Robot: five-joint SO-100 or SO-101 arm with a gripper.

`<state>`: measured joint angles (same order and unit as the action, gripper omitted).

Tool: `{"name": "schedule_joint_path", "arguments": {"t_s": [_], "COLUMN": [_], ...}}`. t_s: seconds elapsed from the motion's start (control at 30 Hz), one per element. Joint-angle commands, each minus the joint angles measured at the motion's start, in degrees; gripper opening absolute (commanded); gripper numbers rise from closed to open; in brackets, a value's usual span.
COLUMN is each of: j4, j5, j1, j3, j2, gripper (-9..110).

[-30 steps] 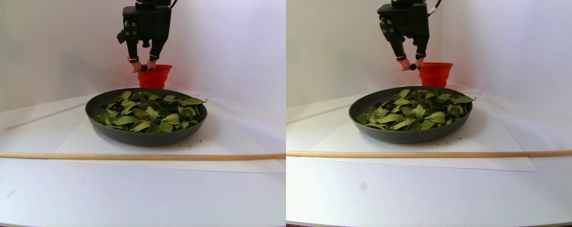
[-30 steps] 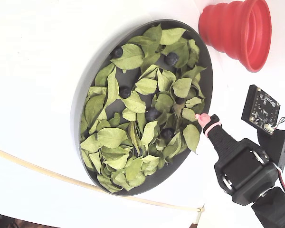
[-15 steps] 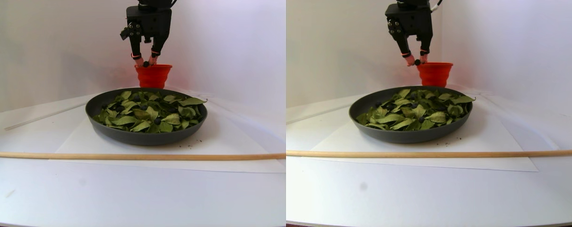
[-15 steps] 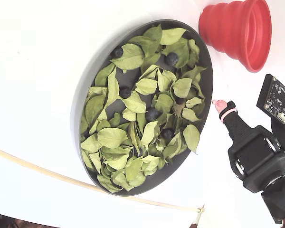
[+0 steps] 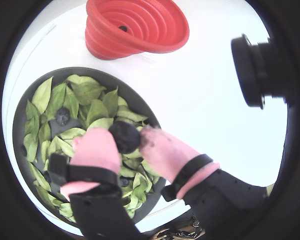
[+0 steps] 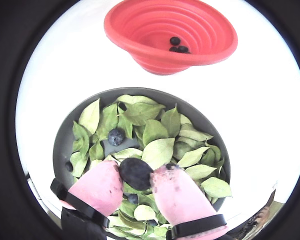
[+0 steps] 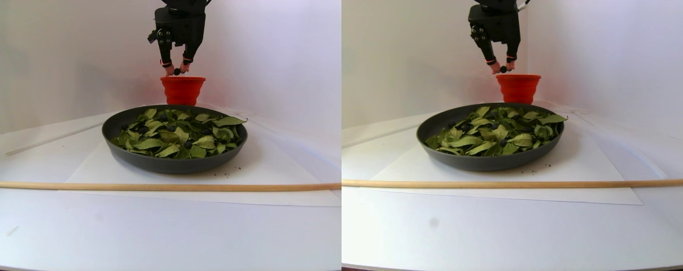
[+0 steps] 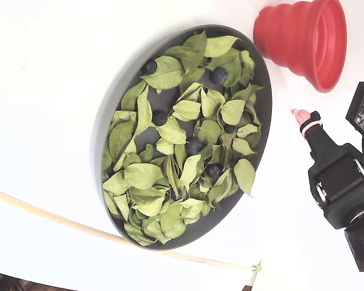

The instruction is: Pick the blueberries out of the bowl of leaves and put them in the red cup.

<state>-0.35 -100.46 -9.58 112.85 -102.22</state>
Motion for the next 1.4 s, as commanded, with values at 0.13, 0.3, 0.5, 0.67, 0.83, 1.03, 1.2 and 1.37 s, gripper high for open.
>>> {"name": "schedule_joint_path", "arguments": {"t_s": [0.13,0.3,0.5,0.67,0.83,1.03,1.2,1.37], "j4": [-1.23,-2.11,-2.72,-3.16,-3.43,-5.10,-5.19,-5.71], "j5": [0.62,0.88,1.93,2.64,3.69,5.10,5.62,6.24], "j1": [-1.49,-1.76,-2.11,-2.11,-2.02,-1.85,-1.05,-1.41], "j3": [-8.26,-10.37,-12.92,-15.29,-17.93,-20.57,-23.82,-26.81], "j2": [0.26,2.11,3.96,5.54,7.47,9.67,11.95,13.89], "gripper": [10,10,11,11,11,11,11,11]}}
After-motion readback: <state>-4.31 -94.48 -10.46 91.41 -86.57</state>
